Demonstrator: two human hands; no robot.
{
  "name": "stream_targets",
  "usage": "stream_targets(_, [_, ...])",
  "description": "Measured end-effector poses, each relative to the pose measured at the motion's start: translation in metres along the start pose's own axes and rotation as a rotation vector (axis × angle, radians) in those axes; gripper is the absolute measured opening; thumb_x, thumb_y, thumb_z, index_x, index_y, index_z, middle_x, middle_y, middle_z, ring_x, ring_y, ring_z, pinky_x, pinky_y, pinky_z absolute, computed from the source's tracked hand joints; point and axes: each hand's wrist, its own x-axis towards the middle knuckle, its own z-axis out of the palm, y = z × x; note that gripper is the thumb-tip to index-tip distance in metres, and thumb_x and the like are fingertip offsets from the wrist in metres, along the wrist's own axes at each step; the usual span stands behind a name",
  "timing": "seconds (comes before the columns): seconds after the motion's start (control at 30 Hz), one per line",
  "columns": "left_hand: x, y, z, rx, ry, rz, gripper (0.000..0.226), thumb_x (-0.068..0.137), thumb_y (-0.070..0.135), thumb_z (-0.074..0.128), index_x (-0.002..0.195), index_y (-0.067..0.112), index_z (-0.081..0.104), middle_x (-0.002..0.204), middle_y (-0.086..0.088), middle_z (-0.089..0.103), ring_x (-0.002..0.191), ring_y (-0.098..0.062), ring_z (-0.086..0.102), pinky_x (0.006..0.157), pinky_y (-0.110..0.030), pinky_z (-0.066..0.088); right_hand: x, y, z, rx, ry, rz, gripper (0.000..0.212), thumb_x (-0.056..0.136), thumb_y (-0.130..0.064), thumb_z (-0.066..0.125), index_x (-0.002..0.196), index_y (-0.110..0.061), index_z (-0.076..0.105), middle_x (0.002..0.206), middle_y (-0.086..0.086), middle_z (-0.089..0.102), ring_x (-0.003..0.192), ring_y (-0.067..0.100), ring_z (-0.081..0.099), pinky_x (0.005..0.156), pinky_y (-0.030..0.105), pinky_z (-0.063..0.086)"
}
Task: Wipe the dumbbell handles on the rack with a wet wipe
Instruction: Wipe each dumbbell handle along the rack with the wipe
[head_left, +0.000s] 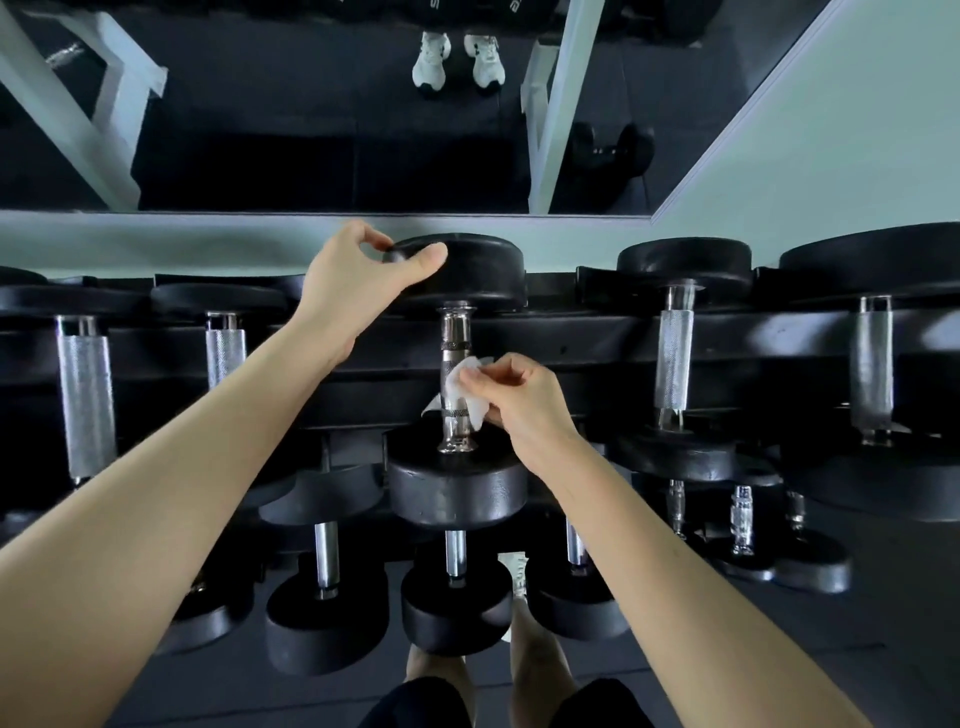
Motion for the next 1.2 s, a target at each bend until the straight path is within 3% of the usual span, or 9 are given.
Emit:
stream_targets(0.2, [-0.001,0.001,0.009,0.134,-0.013,0.038,0.076,0.064,0.065,0.071,0.117,0.019,0.042,0.093,0.012,0.05,0.084,-0.007,0.05,0.068,-0.023,0.038,0.004,-0.001,0.003,0.11,-0.083,-0.001,0.023,0.081,-0.007,0.072,0.071,-0.011,0.052,0.089,0.015,0.065,0.089,0.029,0.067,0.087,0.046,0.054])
stream_targets(0.37, [0.008,-0.01,-0.004,0.04,-0.035,0.015,0.071,0.06,0.06,0.077,0.111,0.021,0.048,0.091,0.015,0.051,0.087,-0.003,0.052,0.071,-0.021,0.042,-0.001,-0.001,0.017,-0.082,0.025,-0.106,0.019,0.081,-0.009,0.071,0.075,-0.009,0.053,0.074,0.001,0.063,0.071,0.01,0.064,0.071,0.021,0.053])
stream_targets(0.43, [0.009,-0.015,-0.012,0.003,-0.07,0.021,0.069,0.059,0.06,0.074,0.11,0.022,0.049,0.087,0.011,0.054,0.081,-0.002,0.051,0.066,-0.019,0.037,-0.001,0.007,0.028,-0.14,0.059,-0.132,0.025,0.077,-0.015,0.071,0.066,-0.019,0.049,0.075,0.011,0.067,0.073,0.022,0.067,0.073,0.031,0.053])
stream_targets(0.53, [0.009,-0.02,-0.018,-0.049,-0.104,0.023,0.057,0.067,0.052,0.072,0.109,0.021,0.049,0.078,0.008,0.055,0.07,-0.002,0.05,0.064,-0.018,0.036,-0.002,0.007,0.037,-0.194,0.139,-0.147,0.027,0.075,-0.012,0.069,0.061,-0.019,0.047,0.067,0.007,0.063,0.059,0.02,0.056,0.062,0.032,0.047])
stream_targets(0.67, [0.009,-0.022,-0.017,-0.082,-0.115,0.037,0.061,0.06,0.057,0.073,0.106,0.023,0.05,0.087,0.004,0.062,0.079,-0.008,0.058,0.072,-0.022,0.043,0.012,-0.019,0.039,0.115,0.215,-0.126,0.017,0.08,-0.002,0.067,0.07,-0.011,0.057,0.069,0.008,0.069,0.057,0.016,0.059,0.054,0.025,0.047])
stream_targets(0.77, [0.011,-0.023,-0.015,-0.093,-0.114,0.038,0.062,0.06,0.056,0.075,0.106,0.023,0.05,0.092,0.002,0.064,0.083,-0.01,0.059,0.074,-0.023,0.045,0.009,-0.022,0.037,0.121,0.123,-0.125,0.007,0.083,-0.008,0.067,0.08,-0.004,0.062,0.073,0.01,0.072,0.064,0.014,0.061,0.059,0.021,0.047])
stream_targets(0.9, [0.012,-0.021,-0.014,-0.108,-0.112,0.036,0.056,0.065,0.049,0.076,0.105,0.022,0.048,0.081,0.005,0.059,0.074,-0.007,0.054,0.066,-0.021,0.041,-0.012,-0.003,0.025,-0.091,0.074,-0.115,0.014,0.081,-0.008,0.069,0.074,-0.011,0.058,0.057,-0.013,0.06,0.058,0.0,0.054,0.059,0.01,0.045])
stream_targets(1.03, [0.011,-0.019,-0.016,-0.088,-0.13,0.036,0.069,0.055,0.059,0.074,0.106,0.021,0.049,0.084,0.004,0.062,0.078,-0.01,0.057,0.077,-0.029,0.045,-0.015,-0.002,0.017,-0.276,0.056,-0.138,0.012,0.077,-0.007,0.069,0.075,-0.005,0.057,0.066,-0.002,0.057,0.065,0.008,0.052,0.067,0.019,0.045])
stream_targets(1.2, [0.01,-0.014,-0.015,-0.005,-0.138,0.022,0.065,0.063,0.06,0.075,0.108,0.022,0.047,0.088,0.004,0.06,0.078,-0.01,0.054,0.068,-0.027,0.041,-0.023,-0.011,0.016,-0.167,0.198,-0.23,0.013,0.074,-0.02,0.076,0.07,-0.031,0.071,0.087,-0.006,0.072,0.091,0.005,0.064,0.084,0.025,0.049])
